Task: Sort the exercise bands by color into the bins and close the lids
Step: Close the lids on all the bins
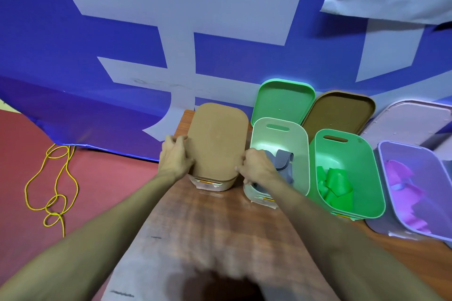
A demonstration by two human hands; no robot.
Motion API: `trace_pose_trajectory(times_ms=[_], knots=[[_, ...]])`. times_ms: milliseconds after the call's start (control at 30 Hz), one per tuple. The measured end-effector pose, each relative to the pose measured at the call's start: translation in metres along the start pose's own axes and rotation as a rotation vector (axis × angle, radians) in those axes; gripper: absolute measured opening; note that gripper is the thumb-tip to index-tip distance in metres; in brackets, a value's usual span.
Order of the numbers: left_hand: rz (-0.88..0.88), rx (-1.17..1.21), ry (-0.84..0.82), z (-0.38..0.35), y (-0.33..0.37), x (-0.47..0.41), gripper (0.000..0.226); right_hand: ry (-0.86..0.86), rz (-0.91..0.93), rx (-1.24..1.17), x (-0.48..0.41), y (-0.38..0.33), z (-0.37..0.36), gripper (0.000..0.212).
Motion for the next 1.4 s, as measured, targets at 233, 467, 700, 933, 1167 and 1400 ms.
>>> trace_pose_trajectory(times_ms=[233, 467, 700, 933, 1167, 1400], knots=[[-0.225, 0.082, -0.06, -0.009, 0.087, -0.027, 0.039, -0.004, 0.054, -0.154, -0.015, 0.01, 0.075, 0.018], [-0.296, 0.273, -0.102, -0.026, 0.165, -0.075, 0.031, 0.225, 0.093, -0.161, -0.061, 0.055, 0.181, 0.035], [-0.254, 0.294, -0.122, -0.042, 0.211, -0.127, 0.051, 0.395, 0.157, -0.113, -0.106, 0.085, 0.22, 0.047], [-0.26, 0.35, -0.067, -0.062, 0.223, -0.133, 0.045, 0.417, 0.193, -0.34, -0.11, 0.089, 0.197, 0.026], [0.009, 0.757, 0.069, -0.066, 0.194, -0.098, 0.009, 0.34, -0.002, -0.602, -0.084, 0.118, 0.167, 0.045], [-0.022, 0.895, 0.117, -0.06, 0.174, -0.046, 0.025, 0.466, -0.066, -0.708, -0.03, 0.133, 0.145, 0.019]])
Point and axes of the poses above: each hand's wrist, its own x-axis away from the middle knuckle, its own z-axis out of the back of the hand, y = z × x, the point moved 6 cm from there along -x, towards the middle knuckle, and after that the axes turned 10 degrees about -z, right-handed, at the moved point
